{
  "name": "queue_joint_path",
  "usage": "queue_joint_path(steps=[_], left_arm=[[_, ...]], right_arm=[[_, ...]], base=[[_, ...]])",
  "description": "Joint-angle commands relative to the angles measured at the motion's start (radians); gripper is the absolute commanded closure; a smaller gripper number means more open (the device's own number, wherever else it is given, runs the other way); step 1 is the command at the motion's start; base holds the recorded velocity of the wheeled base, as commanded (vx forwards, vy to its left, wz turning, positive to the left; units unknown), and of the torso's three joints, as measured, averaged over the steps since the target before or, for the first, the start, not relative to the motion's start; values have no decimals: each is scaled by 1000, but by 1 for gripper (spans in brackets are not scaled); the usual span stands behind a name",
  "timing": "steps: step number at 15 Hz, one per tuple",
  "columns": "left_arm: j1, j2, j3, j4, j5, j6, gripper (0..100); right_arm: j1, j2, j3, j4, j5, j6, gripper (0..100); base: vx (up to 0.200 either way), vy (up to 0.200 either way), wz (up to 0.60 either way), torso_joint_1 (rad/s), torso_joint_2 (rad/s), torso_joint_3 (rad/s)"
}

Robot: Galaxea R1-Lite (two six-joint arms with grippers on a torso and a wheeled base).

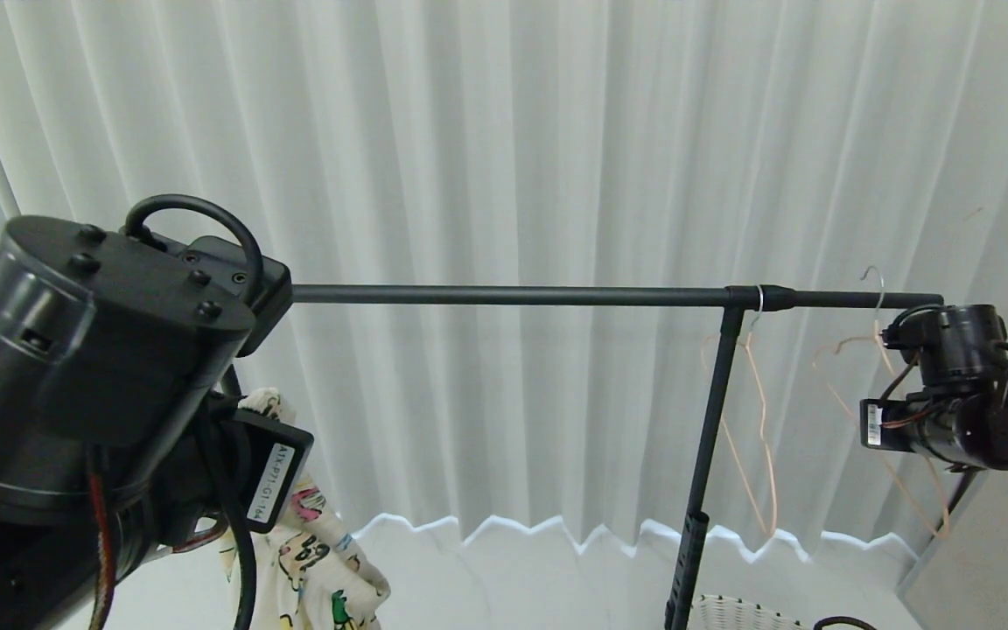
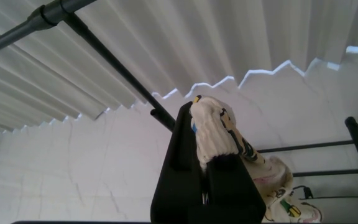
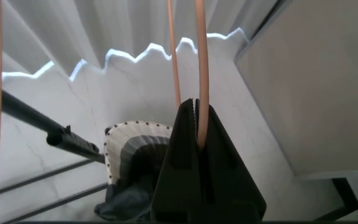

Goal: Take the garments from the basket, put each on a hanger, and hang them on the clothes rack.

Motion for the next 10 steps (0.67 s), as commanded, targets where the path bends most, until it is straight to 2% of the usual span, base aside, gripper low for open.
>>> queue_joint_path(steps=[1,4,8,10], left_arm=[[1,-9,5,0,2,-1,100],[1,-21,23,0,2,-1,100],[1,-40,42,0,6,-1,100],[1,-43,46,0,6,-1,100]], right_arm=[[3,-84,43,-21,0,0,100],[3,-143,114,-69,3,-39,100],[6,-311,229,-89,77,-77,100],[6,-390,265,-89,101,-112,100]], base=[[0,0,0,0,0,0],[0,0,0,0,0,0],[0,0,0,0,0,0],[-200,0,0,5,5,2]])
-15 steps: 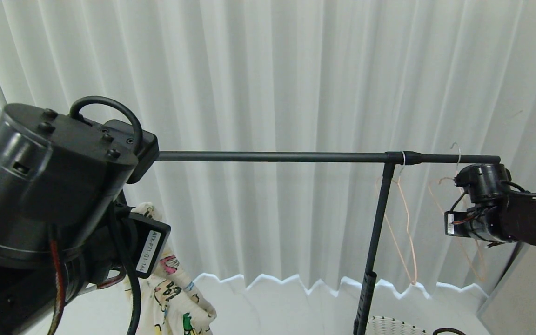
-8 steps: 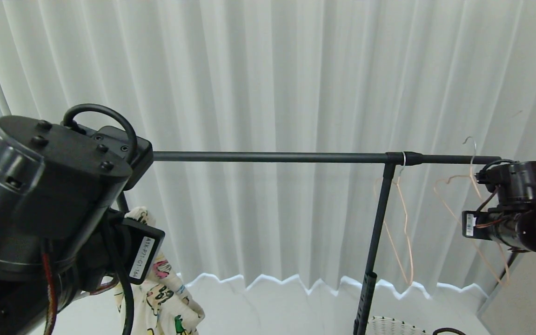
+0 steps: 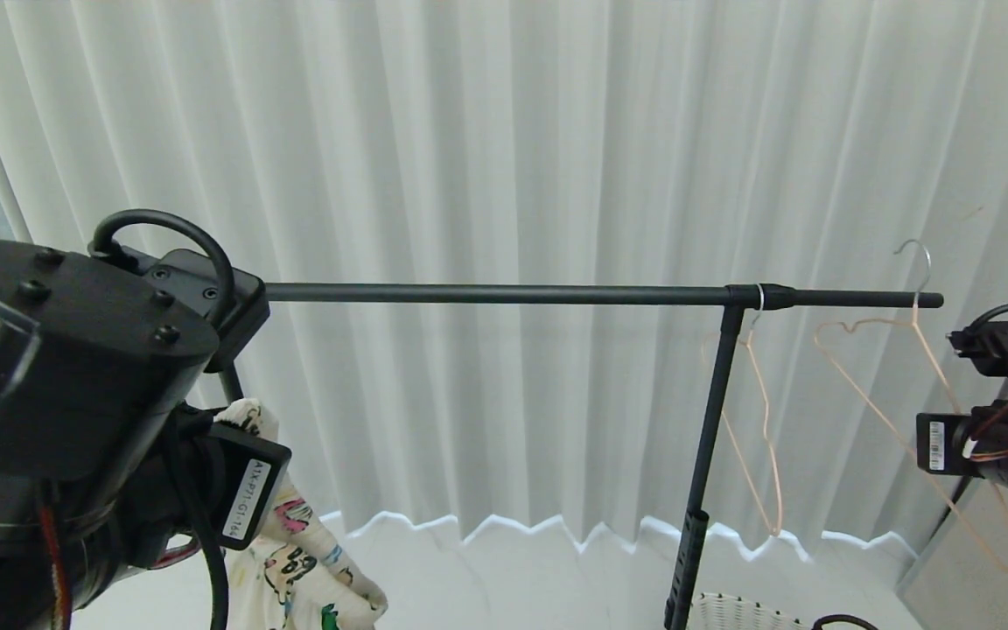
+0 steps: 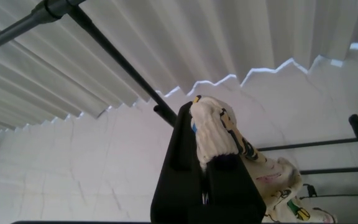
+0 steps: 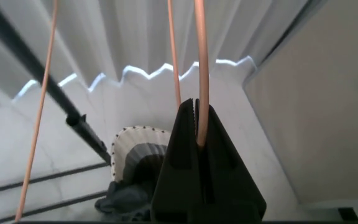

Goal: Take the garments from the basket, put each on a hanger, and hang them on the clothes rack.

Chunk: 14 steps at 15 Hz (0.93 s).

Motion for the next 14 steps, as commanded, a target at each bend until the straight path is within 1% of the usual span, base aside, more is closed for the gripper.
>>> queue_joint_path(steps=[1,4,7,10,11,12,13,14], left_arm=[[0,-7,4,0,0,-1,100],[0,-7,7,0,0,-1,100],[0,-7,15,0,0,-1,100],[0,-11,37,0,0,-1,100],[0,-10,43,-4,0,-1,100],[0,-8,50,-23,-1,-1,100],[0,-4,66,-52,-1,1,100],[0,-2,75,-67,-1,1,100]], right_arm=[[2,-147,59,2,30,-38,100],[2,-242,109,5,64,-91,100],[2,-296,151,5,68,-94,100],[11,-356,179,5,108,-94,100],[39,-388,187,5,139,-92,100],[64,-414,199,5,165,-91,100],[107,-446,217,5,214,-91,100],[136,-467,228,6,243,-91,100]], base=[[-200,0,0,2,7,2],[-200,0,0,-7,2,4],[-200,0,0,1,2,6],[-200,0,0,2,2,2],[-200,0,0,-2,2,7],[0,0,0,0,0,0],[0,0,0,0,0,0],[0,0,0,0,0,0]])
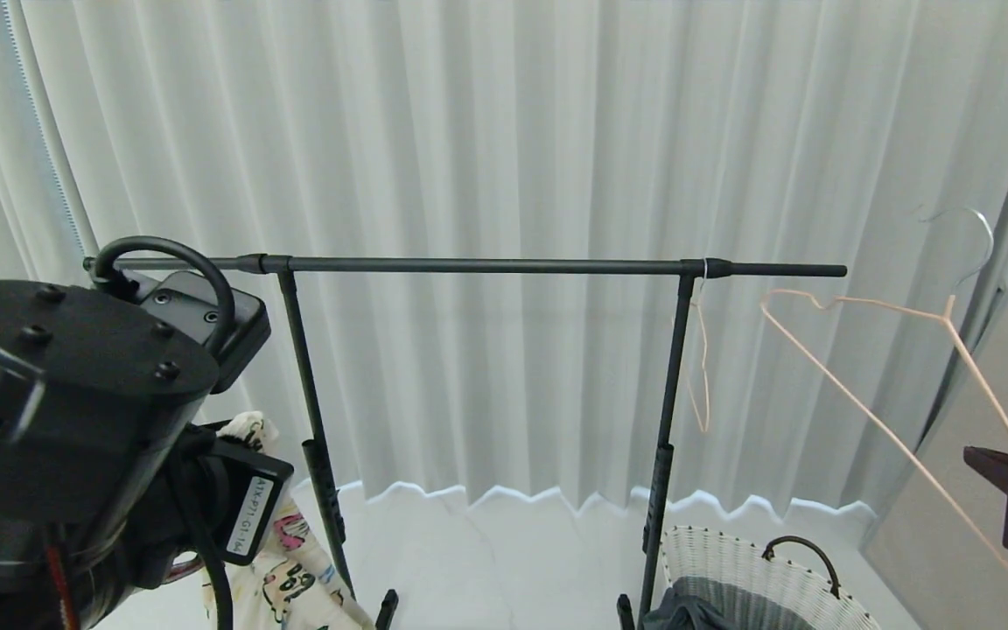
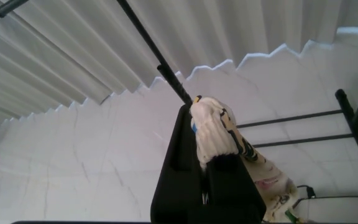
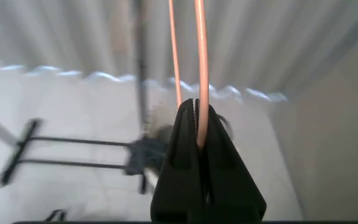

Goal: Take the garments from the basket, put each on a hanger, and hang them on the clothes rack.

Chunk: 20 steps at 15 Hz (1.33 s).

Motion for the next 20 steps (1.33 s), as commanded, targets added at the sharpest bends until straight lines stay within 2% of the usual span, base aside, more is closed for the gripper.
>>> queue_joint_path(steps=[1,3,5,6,7,8,9,12,14,16,19,20], left_arm=[[-1,12,30,-26,-2,0,100],[1,28,31,-34,-10,-1,100],[8,47,16,-42,-71,-32,100],[16,61,-1,-42,-114,-67,100],[19,103,-32,-42,-189,-175,100],[20,132,-46,-42,-204,-224,100],[28,152,-53,-46,-204,-230,100],[34,196,-89,-115,-206,-224,100],[31,235,-158,-134,-206,-225,100],[25,248,-193,-143,-206,-227,100],[-3,250,-191,-181,-207,-225,100],[-12,250,-191,-184,-207,-225,100]], right_arm=[[115,-95,44,3,75,2,100],[244,-151,82,31,150,10,100],[336,-204,106,80,218,22,100],[370,-225,111,106,244,29,100],[435,-268,108,159,284,62,100],[471,-291,102,189,297,83,100],[502,-308,99,205,302,102,100],[571,-323,80,219,314,151,100],[629,-319,64,221,351,209,100],[637,-305,67,224,363,229,100],[639,-274,48,219,371,264,100],[639,-266,44,218,394,266,100]], base=[[0,0,0,0,0,0],[0,0,0,0,0,0],[0,0,0,0,0,0],[0,0,0,0,0,0],[0,0,0,0,0,0],[0,0,0,0,0,0],[0,0,0,0,0,0],[0,0,0,0,0,0],[0,0,0,0,0,0],[0,0,0,0,0,0],[0,0,0,0,0,0],[0,0,0,0,0,0]])
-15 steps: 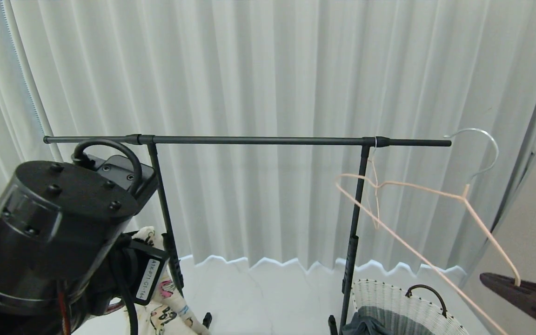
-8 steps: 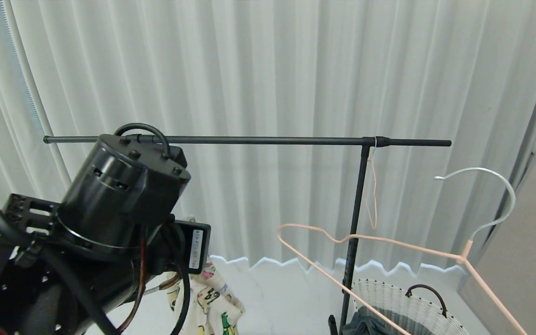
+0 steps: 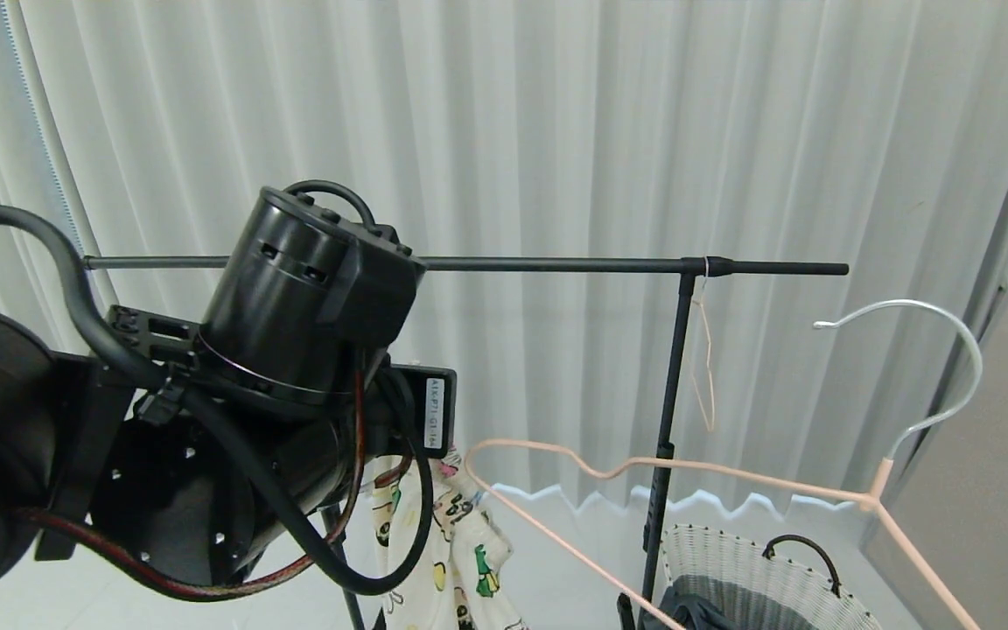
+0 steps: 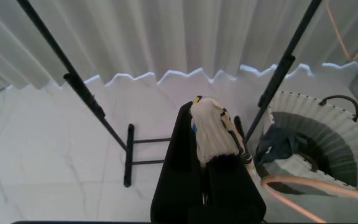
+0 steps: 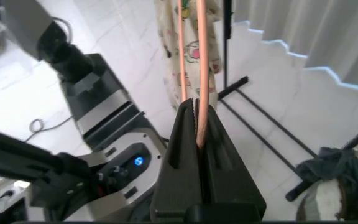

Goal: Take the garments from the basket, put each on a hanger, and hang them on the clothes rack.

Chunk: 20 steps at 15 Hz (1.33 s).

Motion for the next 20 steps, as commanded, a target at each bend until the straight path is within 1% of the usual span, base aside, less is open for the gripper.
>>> queue_joint_path(steps=[1,3,5,8,10,12,14,17,19,20], left_arm=[[-23,6,-2,-2,0,-2,100],[-37,6,-2,-7,0,-2,100],[-45,6,-2,-19,0,-2,100],[-45,6,0,-19,0,-2,100],[-43,6,0,-24,0,-2,100],[-45,6,0,-37,0,0,100],[-46,6,0,-39,0,0,100],[-81,4,-2,-62,-2,0,100],[-104,3,-2,-77,-6,0,100],[-120,0,-2,-88,-29,0,100]], right_arm=[[2,33,-8,-3,14,0,100],[2,70,-13,-11,19,0,100],[0,121,-14,-69,17,6,100],[-2,203,-16,-161,5,43,100],[-2,243,-20,-178,-13,45,100],[2,276,-36,-203,-12,48,100],[20,309,-54,-212,-12,54,100],[46,384,-62,-266,-13,63,100],[100,426,-68,-299,-15,98,100],[123,452,-70,-310,-16,108,100]], base=[[0,0,0,0,0,0],[0,0,0,0,0,0],[0,0,0,0,0,0],[0,0,0,0,0,0],[0,0,0,0,0,0],[0,0,0,0,0,0],[0,0,0,0,0,0],[0,0,0,0,0,0],[0,0,0,0,0,0],[0,0,0,0,0,0]])
